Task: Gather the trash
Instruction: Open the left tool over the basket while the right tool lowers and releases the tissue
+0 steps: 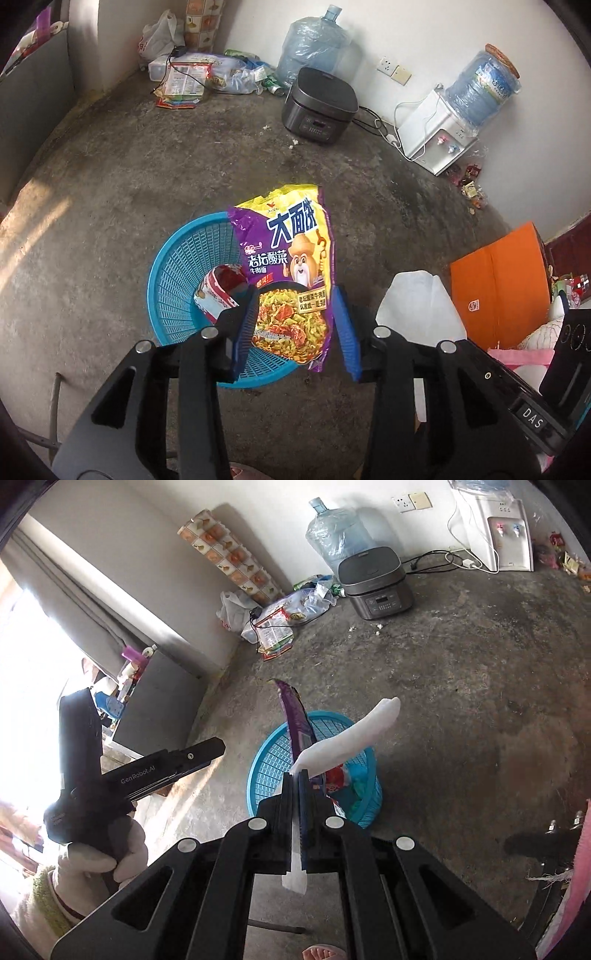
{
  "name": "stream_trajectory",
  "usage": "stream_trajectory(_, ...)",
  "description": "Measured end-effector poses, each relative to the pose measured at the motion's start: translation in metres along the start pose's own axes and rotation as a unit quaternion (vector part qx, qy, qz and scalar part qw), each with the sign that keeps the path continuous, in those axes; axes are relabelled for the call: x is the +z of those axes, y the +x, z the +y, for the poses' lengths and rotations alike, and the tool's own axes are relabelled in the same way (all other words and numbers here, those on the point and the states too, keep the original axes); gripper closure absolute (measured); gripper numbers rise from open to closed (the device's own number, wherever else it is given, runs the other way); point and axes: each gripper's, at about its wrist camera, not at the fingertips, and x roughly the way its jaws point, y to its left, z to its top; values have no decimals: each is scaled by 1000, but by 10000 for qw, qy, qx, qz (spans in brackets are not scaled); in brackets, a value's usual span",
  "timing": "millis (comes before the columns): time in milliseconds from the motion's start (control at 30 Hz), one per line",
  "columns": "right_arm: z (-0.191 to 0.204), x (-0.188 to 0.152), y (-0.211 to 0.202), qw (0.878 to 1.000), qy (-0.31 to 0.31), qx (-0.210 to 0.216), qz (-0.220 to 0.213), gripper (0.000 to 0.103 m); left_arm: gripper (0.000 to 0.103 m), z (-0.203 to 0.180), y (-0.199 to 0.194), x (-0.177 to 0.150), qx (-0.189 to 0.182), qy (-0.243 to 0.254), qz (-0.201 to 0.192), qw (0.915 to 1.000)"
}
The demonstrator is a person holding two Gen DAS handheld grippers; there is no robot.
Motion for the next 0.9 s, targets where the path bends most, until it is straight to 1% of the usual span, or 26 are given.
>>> stream_trajectory(67,-4,-3,3,10000,9,-43,50,100,64,6,-8,-1,48,-77,-57,9999)
stream_trajectory(133,-7,-5,6,9999,28,-66,93,100,63,10,-25,0,109,-69,-235,9996)
stream_trajectory(233,-7,-5,7,9999,27,-46,107,100,62,9,-67,1,137,-63,-640,9978)
stream_trajectory(267,-5,-5,8,9999,10,-22,118,100,60,8,-83,1,153,-80,-774,9969)
stream_trajectory(367,5,-1,18,9997,-119,82,220,100,58,5,-135,-4,250,-119,-1123,9933)
stream_trajectory(433,17,2,35,9986,-338,90,408,100,56,3,-168,-11,343,-92,-1301,9909)
stream_trajectory(467,23,4,52,9970,-497,56,588,100,54,3,-183,-17,419,-79,-1370,9896)
stream_trajectory(533,32,8,95,9906,-920,-223,983,100,53,2,-214,-30,524,-16,-1443,9881)
stream_trajectory(567,36,7,122,9833,-1226,-482,1256,100,53,3,-229,-37,545,10,-1486,9874)
stream_trajectory(600,39,6,149,9735,-1508,-841,1498,100,52,4,-241,-45,567,7,-1514,9868)
stream_trajectory(633,39,3,178,9599,-1779,-1176,1821,100,52,6,-253,-53,583,-28,-1535,9864)
stream_trajectory(667,38,-1,209,9418,-2038,-1489,2221,100,52,10,-265,-63,540,-46,-1548,9865)
stream_trajectory(733,26,-12,263,8986,-2452,-2266,2846,100,52,20,-288,-86,658,-126,-1603,9848)
stream_trajectory(767,18,-18,285,8797,-2516,-2463,3195,100,52,26,-298,-96,755,-155,-1626,9837)
stream_trajectory(800,10,-22,304,8675,-2479,-2546,3482,100,52,33,-307,-109,840,-231,-1640,9826)
stream_trajectory(867,0,-26,329,8423,-2621,-2910,3703,100,51,49,-323,-132,957,-474,-1639,9807)
stream_trajectory(900,-2,-29,339,8316,-2720,-3023,3782,100,51,58,-330,-143,1062,-619,-1617,9792)
